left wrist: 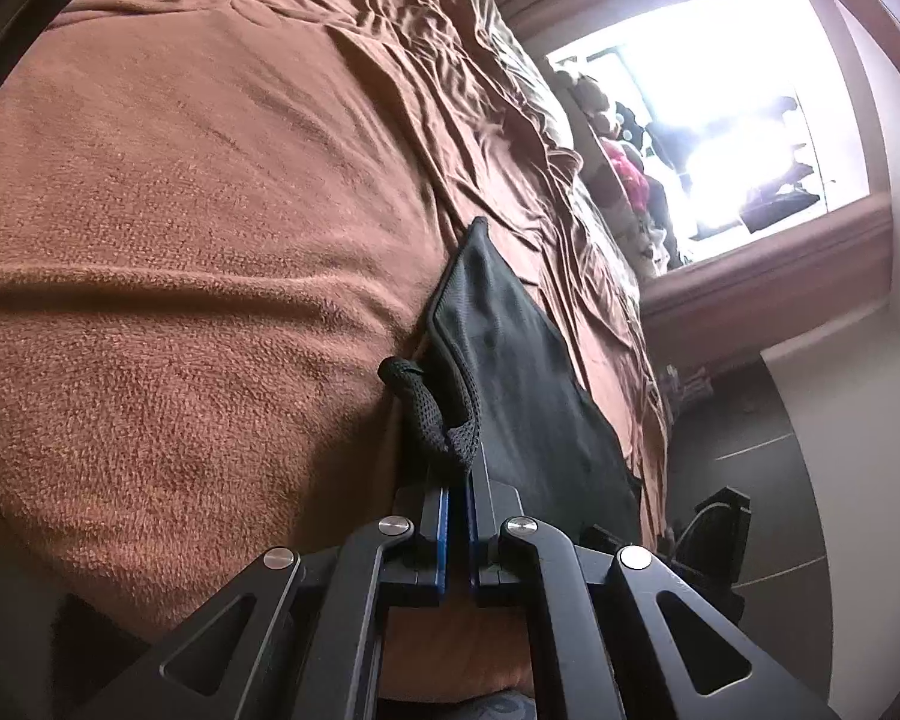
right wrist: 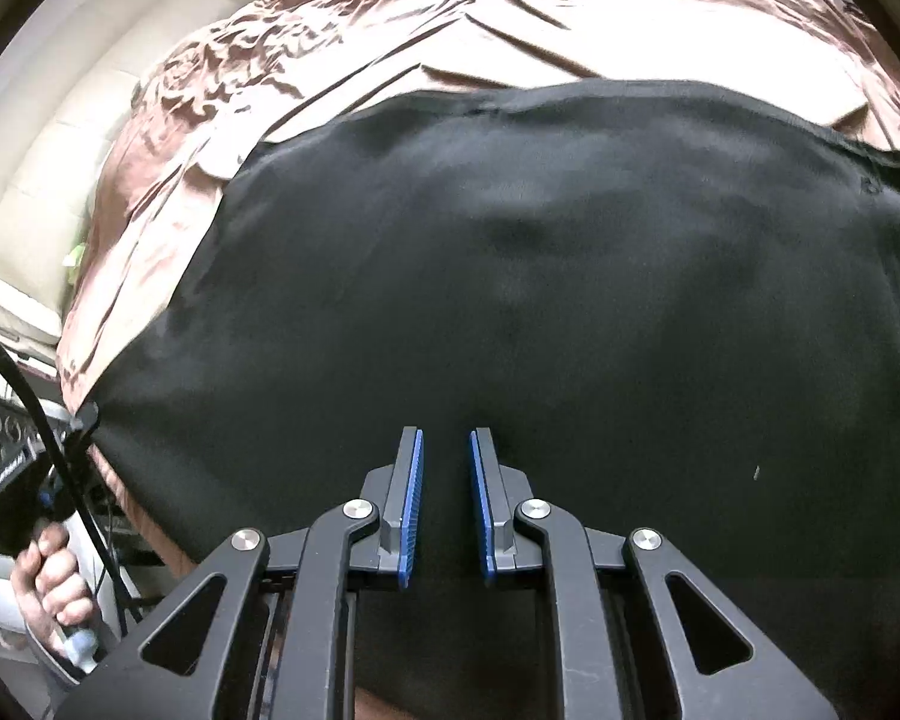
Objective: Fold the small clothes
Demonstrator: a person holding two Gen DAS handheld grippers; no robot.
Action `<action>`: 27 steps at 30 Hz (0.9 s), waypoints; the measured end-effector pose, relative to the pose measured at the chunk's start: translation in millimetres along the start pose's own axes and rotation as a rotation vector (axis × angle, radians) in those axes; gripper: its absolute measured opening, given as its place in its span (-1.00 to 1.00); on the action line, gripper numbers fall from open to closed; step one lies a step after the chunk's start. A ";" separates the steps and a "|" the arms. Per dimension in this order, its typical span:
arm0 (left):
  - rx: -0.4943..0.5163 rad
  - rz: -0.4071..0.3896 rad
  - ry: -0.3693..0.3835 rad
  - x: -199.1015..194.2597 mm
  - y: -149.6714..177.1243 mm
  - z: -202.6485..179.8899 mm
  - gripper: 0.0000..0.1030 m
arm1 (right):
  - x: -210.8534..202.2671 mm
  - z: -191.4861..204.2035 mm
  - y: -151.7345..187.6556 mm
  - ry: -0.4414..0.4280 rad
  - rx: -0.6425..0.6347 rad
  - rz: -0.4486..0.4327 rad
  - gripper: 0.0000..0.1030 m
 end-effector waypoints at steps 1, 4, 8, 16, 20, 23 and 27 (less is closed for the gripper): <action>-0.002 -0.004 -0.006 -0.2 0.3 0.5 -0.93 | 2.0 -2.0 -4.4 -0.002 0.010 -0.002 -0.75; -0.006 -0.008 -0.021 -0.6 1.8 2.6 -0.93 | 7.6 -9.2 -14.6 -0.016 0.029 -0.003 -0.75; -0.015 -0.007 -0.048 1.1 3.2 6.9 -0.92 | 14.4 -13.8 -28.9 -0.029 0.049 -0.007 -0.75; -0.051 -0.006 -0.070 2.7 4.9 18.3 -0.93 | 24.1 -18.2 -57.6 -0.005 0.104 -0.032 -0.75; -0.061 0.007 -0.082 4.9 5.5 24.3 -0.92 | 30.8 -18.5 -68.8 0.018 0.111 -0.040 -0.75; -0.061 0.019 -0.091 7.7 6.0 28.1 -0.92 | 36.9 -16.6 -78.0 0.030 0.106 -0.039 -0.75; -0.082 0.026 -0.087 9.7 7.1 33.7 -0.93 | 45.6 -12.8 -92.2 0.060 0.083 -0.038 -0.75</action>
Point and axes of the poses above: each gripper's, at about its wrist camera, not at the fingertips, and x roughly the way its jaws point, z to its left, y to its underside, the point moved 10 cm from there along x, roughly the way its jaws point, and after that the axes turned 14 degrees about y, right-handed, at the moved point
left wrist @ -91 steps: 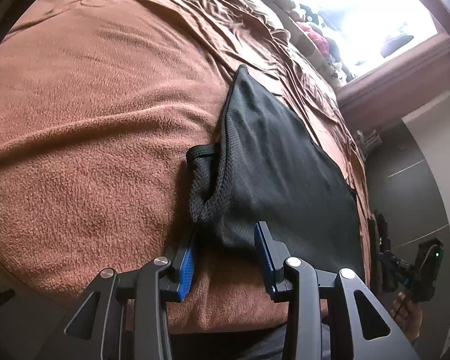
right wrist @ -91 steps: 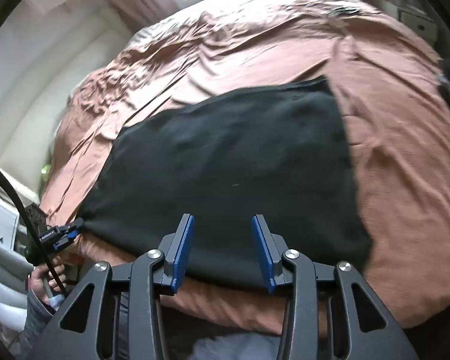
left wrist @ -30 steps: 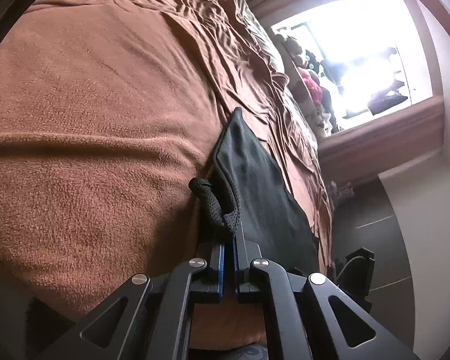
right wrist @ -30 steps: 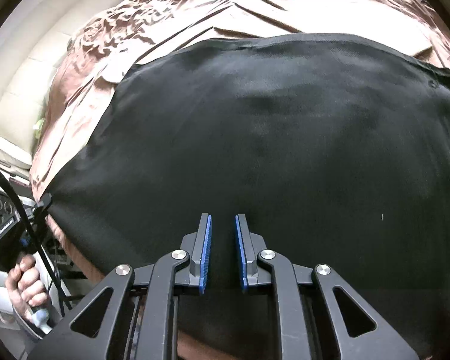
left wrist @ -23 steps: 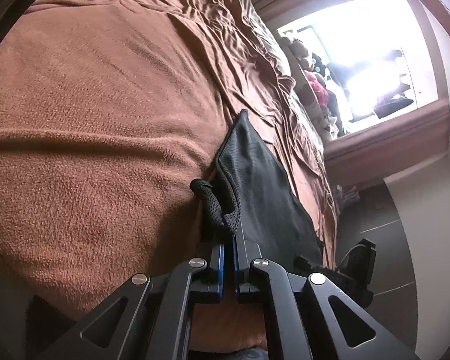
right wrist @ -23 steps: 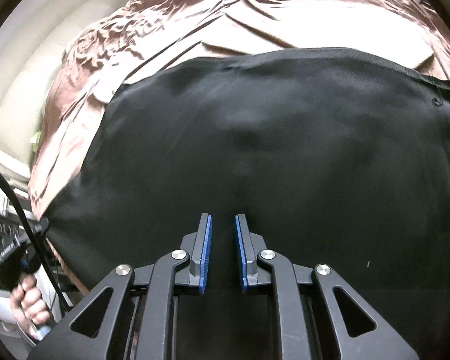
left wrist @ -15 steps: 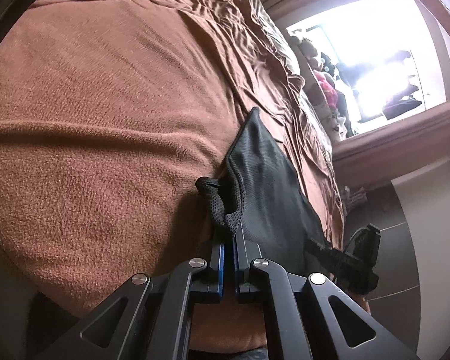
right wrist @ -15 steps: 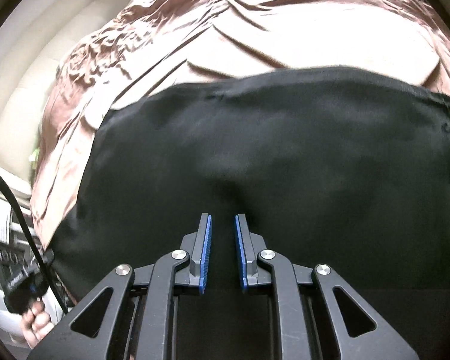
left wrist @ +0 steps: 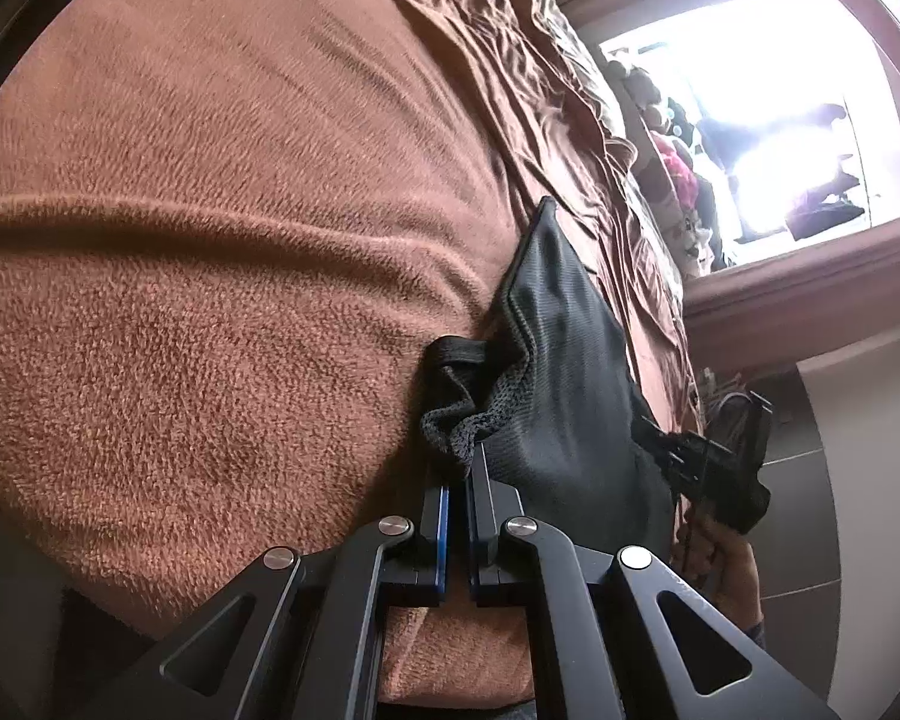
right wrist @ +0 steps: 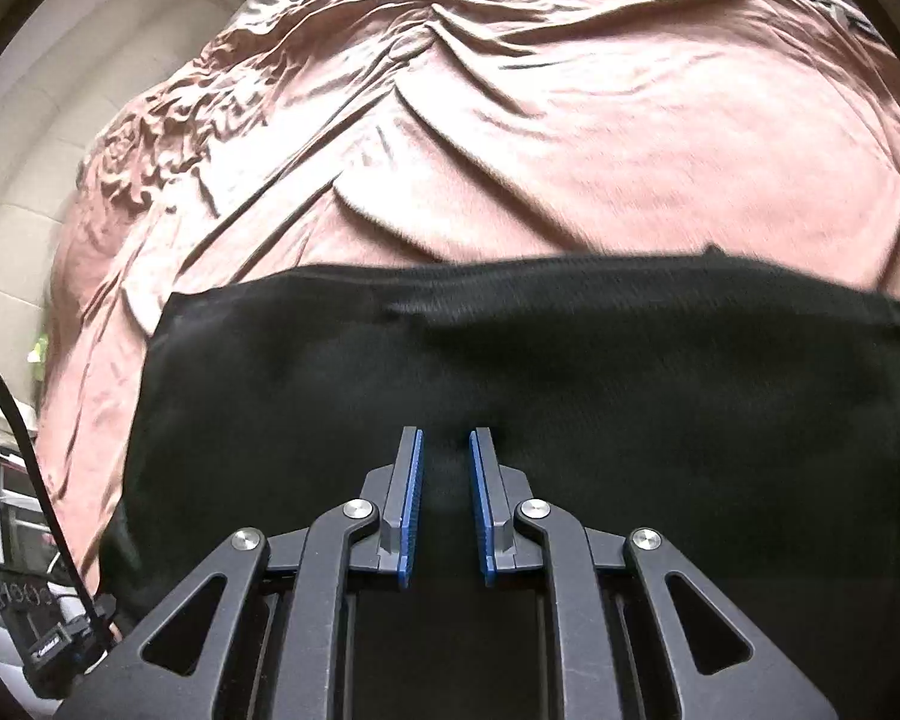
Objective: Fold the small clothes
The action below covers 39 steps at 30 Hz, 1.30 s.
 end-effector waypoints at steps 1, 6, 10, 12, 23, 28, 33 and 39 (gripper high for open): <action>-0.004 0.001 0.003 0.0 0.0 0.8 -0.92 | 2.7 1.6 -3.3 0.007 -0.006 -0.002 -0.75; -0.017 0.009 0.024 0.5 -0.2 4.8 -0.92 | 13.0 5.6 -17.2 0.036 -0.015 -0.008 -0.76; -0.042 0.010 0.064 -0.1 -2.1 3.3 -0.92 | 4.3 9.7 -14.6 0.052 -0.030 0.004 -0.75; -0.044 0.012 0.088 -2.8 -1.7 -0.8 -0.93 | -8.3 12.2 -9.7 0.051 -0.044 -0.010 -0.75; -0.029 0.021 0.238 -14.7 -7.3 -41.2 -0.93 | -58.8 16.7 35.3 -0.032 -0.068 -0.011 -0.75; 0.005 0.033 0.298 -14.9 -9.7 -72.5 -0.93 | -64.5 14.3 57.0 -0.084 -0.056 0.014 -0.75; 0.050 0.048 0.330 -11.2 -9.4 -99.7 -0.93 | -57.6 9.0 81.9 -0.099 -0.052 0.050 -0.75; 0.098 0.076 0.352 -5.1 -9.1 -128.8 -0.93 | -49.4 8.3 103.7 -0.125 -0.039 0.092 -0.75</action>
Point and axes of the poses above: each gripper's, at about its wrist camera, not at the fingertips, and x roughly the way its jaws point, z to its left, y to its underside, the point moved 10 cm from there along x, roughly the way its jaws point, and after that the axes turned 14 degrees about y, right-handed, at the moved point
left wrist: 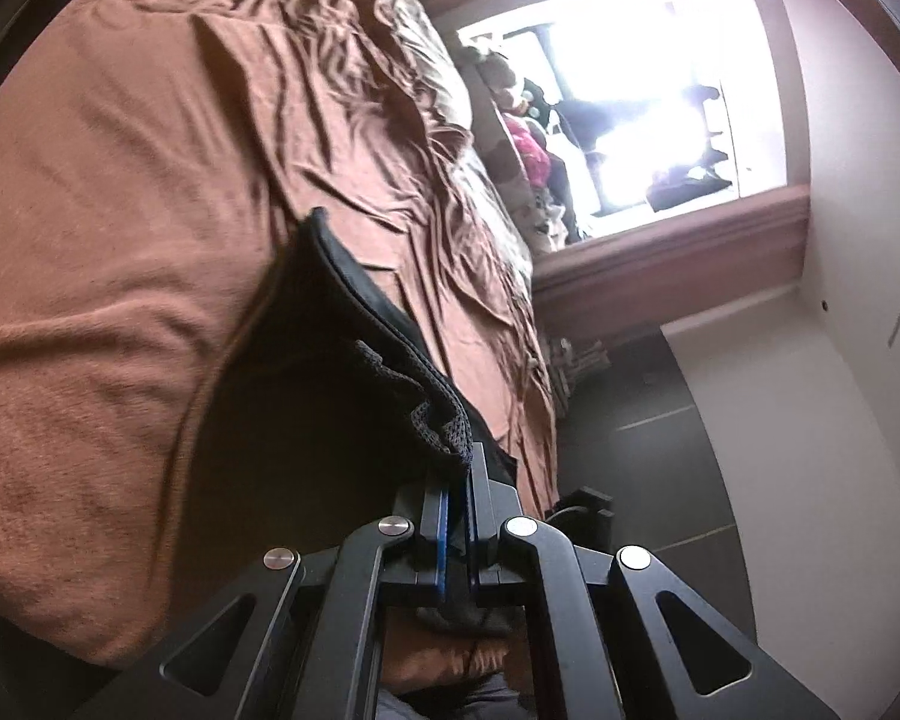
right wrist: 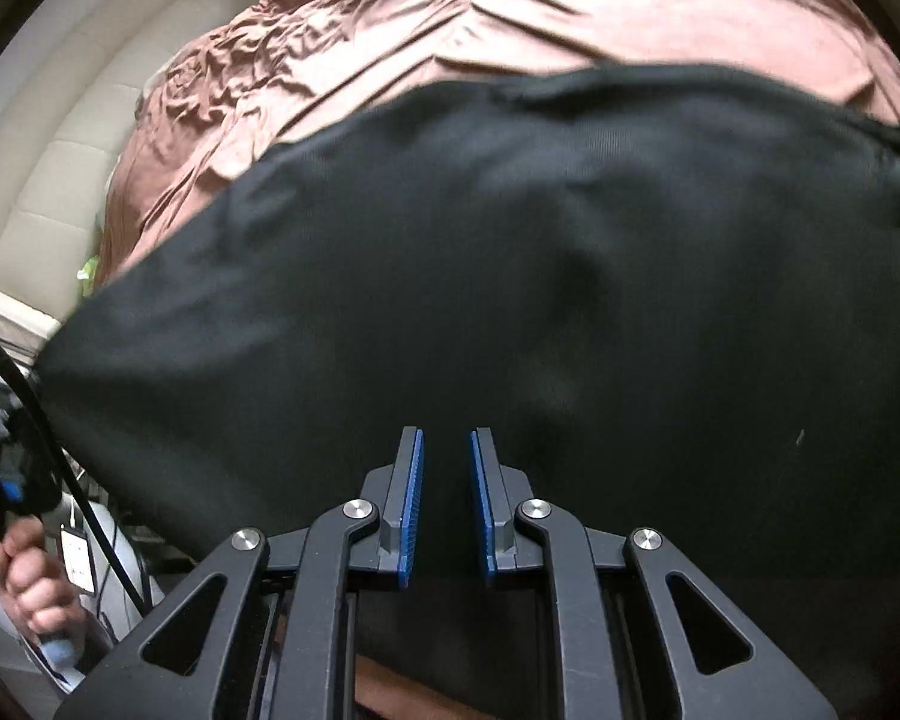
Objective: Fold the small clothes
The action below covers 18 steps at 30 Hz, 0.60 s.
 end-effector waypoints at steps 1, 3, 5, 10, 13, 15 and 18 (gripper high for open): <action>0.005 0.003 0.002 0.8 -1.3 -1.3 -0.93 | 0.0 0.8 3.5 -0.015 0.007 0.005 -0.75; 0.028 0.015 0.006 6.4 -3.7 -10.8 -0.93 | -1.7 2.3 9.8 -0.070 0.040 0.020 -0.75; 0.043 0.026 0.008 11.9 -5.7 -17.9 -0.93 | -2.1 1.5 14.4 -0.097 0.051 0.035 -0.75; 0.079 0.060 0.014 29.8 -7.5 -35.3 -0.93 | -19.9 -14.8 18.8 -0.114 0.095 0.009 -0.75; 0.101 0.085 0.023 41.8 -6.7 -47.6 -0.93 | -41.4 -28.4 19.0 -0.120 0.126 -0.032 -0.74; 0.120 0.104 0.035 52.2 -5.9 -59.1 -0.93 | -58.4 -42.0 17.4 -0.112 0.152 -0.062 -0.74; 0.147 0.140 0.048 68.8 -1.5 -73.4 -0.93 | -79.5 -58.8 17.0 -0.104 0.175 -0.114 -0.71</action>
Point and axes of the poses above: each gripper's, at about its wrist camera, not at the fingertips, and x roughly the way its jaws point, z to its left, y to its underside, the point moved 10 cm from there along x, roughly the way its jaws point, and after that the axes turned 14 degrees about y, right-handed, at the moved point
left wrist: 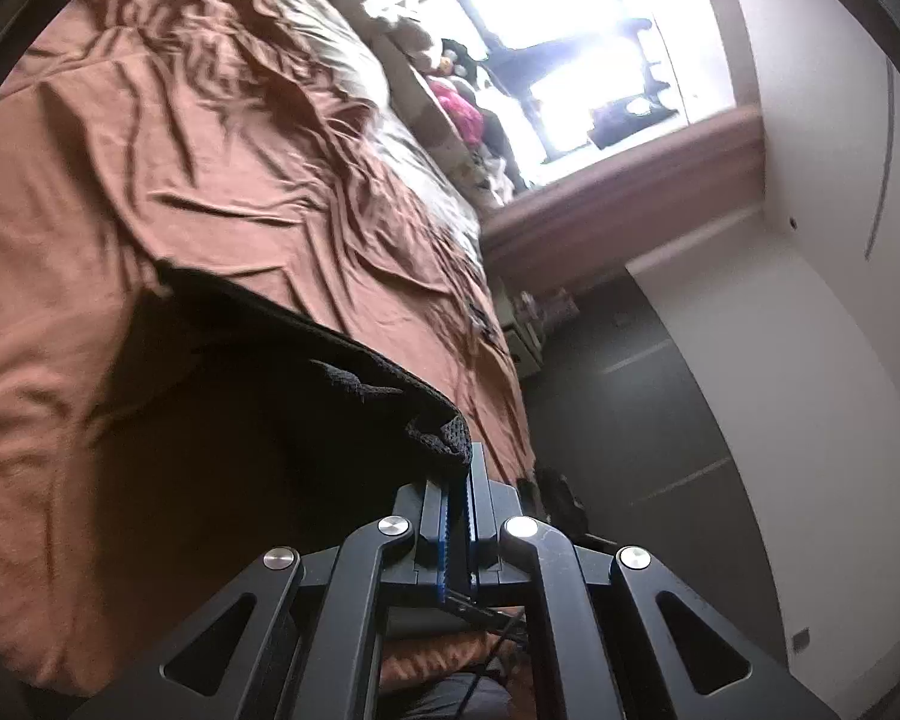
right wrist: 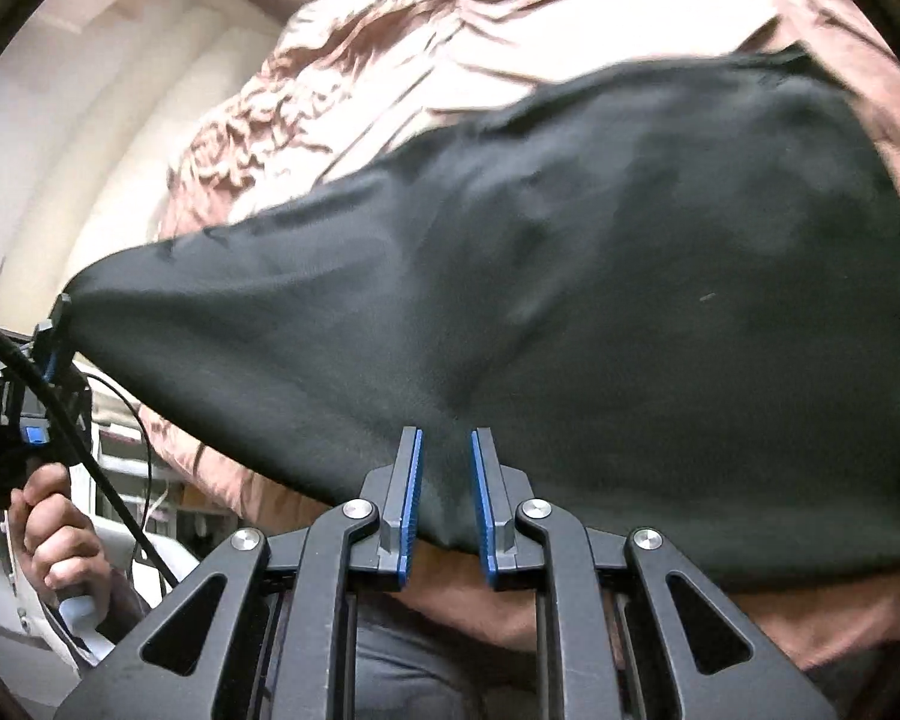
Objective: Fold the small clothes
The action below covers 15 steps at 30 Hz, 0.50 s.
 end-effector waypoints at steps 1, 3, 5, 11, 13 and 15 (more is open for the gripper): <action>0.006 0.009 0.001 3.8 1.1 -3.1 -0.93 | -8.2 -6.5 -2.4 0.008 0.010 -0.020 -0.67; 0.030 0.040 0.004 17.6 4.1 -12.8 -0.93 | -22.4 -18.2 -7.9 0.011 0.029 -0.060 -0.36; 0.051 0.065 0.004 30.0 5.8 -20.5 -0.93 | -35.8 -27.2 -12.1 0.014 0.039 -0.103 -0.12; 0.095 0.143 -0.002 64.6 18.9 -39.0 -0.93 | -58.0 -58.9 -11.7 0.000 0.094 -0.173 -0.02; 0.111 0.170 -0.009 76.9 24.5 -43.2 -0.93 | -60.4 -64.2 -6.5 0.000 0.099 -0.188 -0.02; 0.124 0.191 -0.015 87.7 30.9 -47.8 -0.93 | -62.2 -69.6 0.7 -0.003 0.107 -0.191 -0.02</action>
Point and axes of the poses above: each gripper's, at about its wrist camera, not at the fingertips, and x roughly the way its jaws point, z to its left, y to its underside, the point moved 10 cm from there along x, roughly the way its jaws point, and after that the axes turned 14 degrees about y, right-handed, at the moved point
